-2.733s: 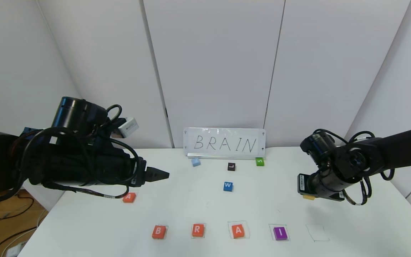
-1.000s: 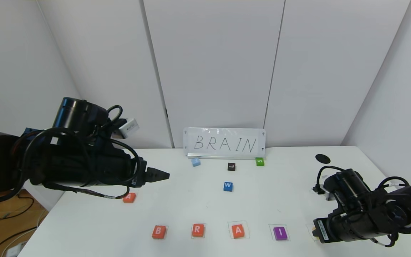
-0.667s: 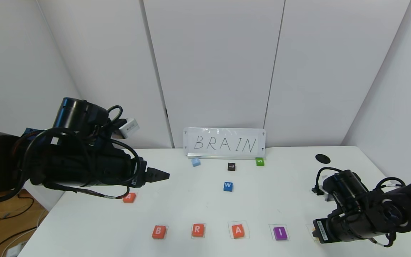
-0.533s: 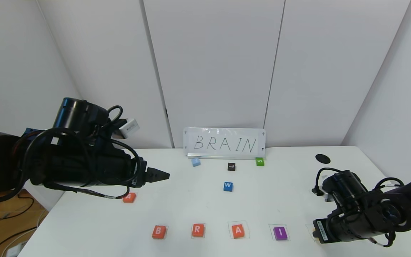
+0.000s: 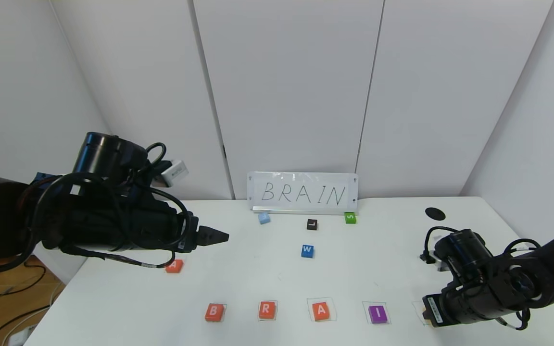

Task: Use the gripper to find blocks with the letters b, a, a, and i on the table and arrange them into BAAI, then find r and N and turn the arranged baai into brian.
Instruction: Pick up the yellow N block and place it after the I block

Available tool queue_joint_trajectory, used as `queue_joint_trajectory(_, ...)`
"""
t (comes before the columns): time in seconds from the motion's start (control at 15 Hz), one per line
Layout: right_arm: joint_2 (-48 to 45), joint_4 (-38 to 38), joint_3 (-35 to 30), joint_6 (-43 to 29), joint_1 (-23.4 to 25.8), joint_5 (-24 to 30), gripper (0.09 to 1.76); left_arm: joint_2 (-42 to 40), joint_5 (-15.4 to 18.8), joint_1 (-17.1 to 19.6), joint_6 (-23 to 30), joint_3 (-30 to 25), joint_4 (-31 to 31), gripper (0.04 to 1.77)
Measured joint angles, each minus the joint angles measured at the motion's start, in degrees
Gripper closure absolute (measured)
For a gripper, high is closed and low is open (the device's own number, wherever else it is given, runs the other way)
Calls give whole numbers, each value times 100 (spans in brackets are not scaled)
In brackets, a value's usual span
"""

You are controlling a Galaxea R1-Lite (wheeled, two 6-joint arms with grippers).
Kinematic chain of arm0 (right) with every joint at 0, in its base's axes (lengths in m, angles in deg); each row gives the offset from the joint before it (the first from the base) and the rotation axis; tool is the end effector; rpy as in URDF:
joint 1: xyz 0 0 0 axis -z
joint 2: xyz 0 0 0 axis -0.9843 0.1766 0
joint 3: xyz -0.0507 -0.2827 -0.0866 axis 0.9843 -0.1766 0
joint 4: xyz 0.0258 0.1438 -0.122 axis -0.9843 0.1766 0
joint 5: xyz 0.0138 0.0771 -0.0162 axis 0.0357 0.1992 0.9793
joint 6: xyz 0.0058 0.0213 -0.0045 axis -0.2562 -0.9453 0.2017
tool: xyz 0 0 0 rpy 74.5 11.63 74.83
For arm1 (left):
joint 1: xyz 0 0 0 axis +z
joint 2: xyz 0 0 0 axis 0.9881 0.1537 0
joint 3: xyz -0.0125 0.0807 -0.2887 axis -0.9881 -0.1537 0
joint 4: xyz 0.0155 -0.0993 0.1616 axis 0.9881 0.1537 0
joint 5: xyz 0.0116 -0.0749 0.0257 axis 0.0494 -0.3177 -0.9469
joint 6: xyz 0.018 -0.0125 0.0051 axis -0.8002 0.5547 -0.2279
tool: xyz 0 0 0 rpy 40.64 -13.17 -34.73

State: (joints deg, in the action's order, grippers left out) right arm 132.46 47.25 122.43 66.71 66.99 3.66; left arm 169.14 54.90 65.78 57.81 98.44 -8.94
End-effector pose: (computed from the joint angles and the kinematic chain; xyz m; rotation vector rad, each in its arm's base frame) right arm 0.2823 0.0638 0.0291 -0.0131 1.2051 0.0852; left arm 0.2749 -0.0796 0.1877 -0.0252 0.7689 -0.3978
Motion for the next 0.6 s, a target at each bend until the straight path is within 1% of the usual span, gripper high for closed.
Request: queue_joint_trajectory(0.6, 95, 22, 41, 104, -30, 1, 130, 2, -2, 0, 0, 0, 0, 9)
